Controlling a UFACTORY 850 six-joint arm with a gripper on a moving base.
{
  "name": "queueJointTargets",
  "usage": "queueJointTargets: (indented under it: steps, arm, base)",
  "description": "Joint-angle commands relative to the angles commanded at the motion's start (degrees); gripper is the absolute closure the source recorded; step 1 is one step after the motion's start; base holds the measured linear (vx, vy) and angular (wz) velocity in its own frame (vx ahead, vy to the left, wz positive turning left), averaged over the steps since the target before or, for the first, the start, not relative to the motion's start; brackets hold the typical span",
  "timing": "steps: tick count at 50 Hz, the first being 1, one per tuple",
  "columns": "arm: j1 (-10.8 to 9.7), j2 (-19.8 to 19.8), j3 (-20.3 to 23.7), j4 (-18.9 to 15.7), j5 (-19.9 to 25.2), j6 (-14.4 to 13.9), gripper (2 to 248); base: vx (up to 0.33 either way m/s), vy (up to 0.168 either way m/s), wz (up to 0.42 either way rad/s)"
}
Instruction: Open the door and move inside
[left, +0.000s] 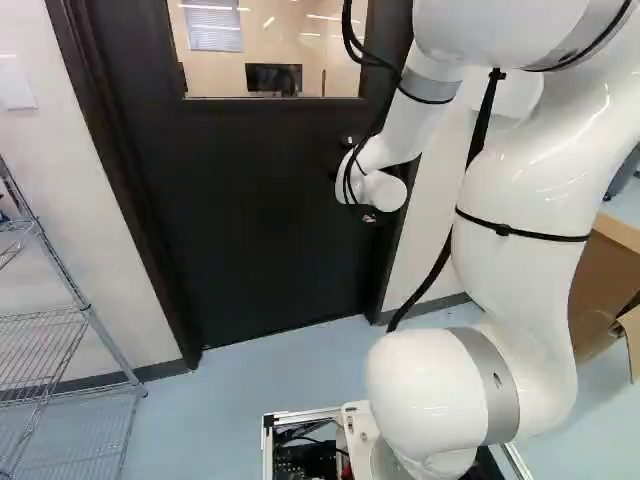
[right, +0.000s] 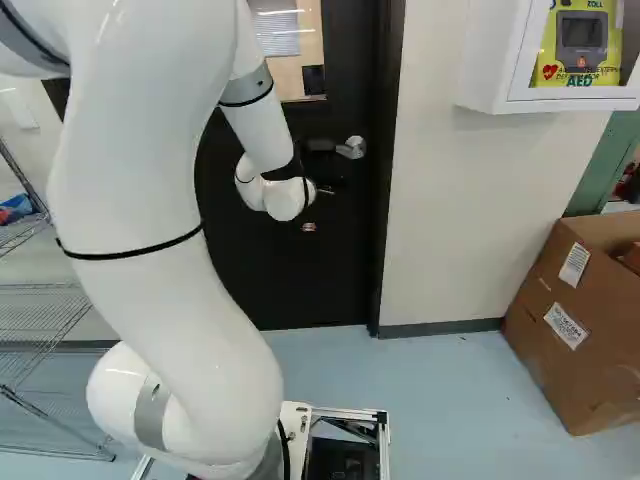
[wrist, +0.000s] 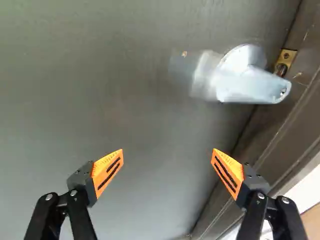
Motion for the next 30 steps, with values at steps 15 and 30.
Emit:
queueJointTargets:
  steps: [15,30]
  arm:
    - [0.04,-0.47,-0.40,1.58,0.00,0.00,3]
    - [0.57,-2.47,-2.70,9.49,0.00,0.00,3]
  base:
    - [0.000,0.000,0.000]
    - [0.000,0.000,0.000]
